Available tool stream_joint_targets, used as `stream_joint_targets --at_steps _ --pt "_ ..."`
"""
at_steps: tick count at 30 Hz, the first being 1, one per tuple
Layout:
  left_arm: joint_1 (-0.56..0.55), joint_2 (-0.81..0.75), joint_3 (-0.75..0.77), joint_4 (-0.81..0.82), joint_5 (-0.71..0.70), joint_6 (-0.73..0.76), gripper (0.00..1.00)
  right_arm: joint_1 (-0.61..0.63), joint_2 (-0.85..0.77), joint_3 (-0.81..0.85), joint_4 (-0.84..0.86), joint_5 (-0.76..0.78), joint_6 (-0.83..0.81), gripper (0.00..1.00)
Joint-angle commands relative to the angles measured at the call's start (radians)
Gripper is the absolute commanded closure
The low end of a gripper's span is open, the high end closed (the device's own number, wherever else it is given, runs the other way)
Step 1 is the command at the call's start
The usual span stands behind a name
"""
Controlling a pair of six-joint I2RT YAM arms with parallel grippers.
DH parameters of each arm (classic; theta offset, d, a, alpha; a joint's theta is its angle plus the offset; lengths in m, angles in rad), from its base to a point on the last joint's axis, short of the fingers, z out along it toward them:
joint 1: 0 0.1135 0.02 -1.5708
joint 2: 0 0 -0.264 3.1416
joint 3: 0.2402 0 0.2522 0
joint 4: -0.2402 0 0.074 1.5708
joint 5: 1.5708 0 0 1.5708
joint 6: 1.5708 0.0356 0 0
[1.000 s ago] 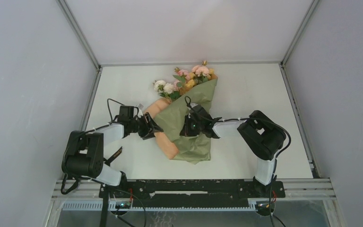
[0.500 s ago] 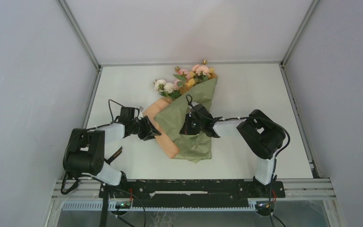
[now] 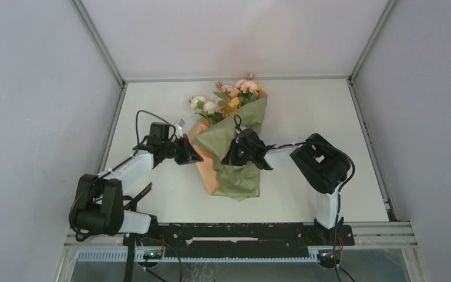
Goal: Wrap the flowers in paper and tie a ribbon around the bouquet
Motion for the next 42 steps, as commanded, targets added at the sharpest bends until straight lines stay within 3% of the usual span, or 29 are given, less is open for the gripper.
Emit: stream_joint_targets --at_steps 1,5,10,14,18,25,32,36,39,42 --pt "-0.114 -0.049 0.169 -0.077 0.122 0.137 1.0 -0.014 0.05 -0.025 0.126 -0.032 0.089 1.0" --pt "-0.238 0.038 0.307 -0.107 0.141 0.205 1.0 -0.017 0.048 -0.076 0.236 -0.059 0.172 1.0" --pt "-0.353 0.183 0.485 -0.123 0.06 0.285 1.0 -0.017 0.027 -0.125 0.327 -0.072 0.241 1.0" --pt "-0.379 0.253 0.542 -0.111 -0.073 0.37 1.0 -0.015 -0.037 -0.196 0.402 -0.053 0.295 1.0" --pt "-0.403 0.331 0.584 -0.124 -0.117 0.444 1.0 -0.008 -0.119 -0.246 0.388 -0.005 0.314 1.0" --pt "-0.419 0.413 0.59 -0.136 -0.138 0.542 1.0 0.008 -0.289 -0.315 0.214 0.086 0.318 0.99" --pt "-0.456 0.441 0.586 -0.171 -0.174 0.644 1.0 -0.012 -0.475 -0.337 -0.118 0.205 0.165 0.85" --pt "-0.48 0.421 0.602 -0.18 -0.164 0.644 1.0 -0.085 -0.386 -0.353 -0.027 0.047 0.061 0.89" --pt "-0.491 0.391 0.627 -0.199 -0.147 0.635 1.0 -0.095 -0.252 -0.348 0.122 -0.079 0.082 0.95" --pt "-0.501 0.36 0.641 -0.215 -0.126 0.63 1.0 -0.097 -0.164 -0.359 0.245 -0.098 0.131 0.98"
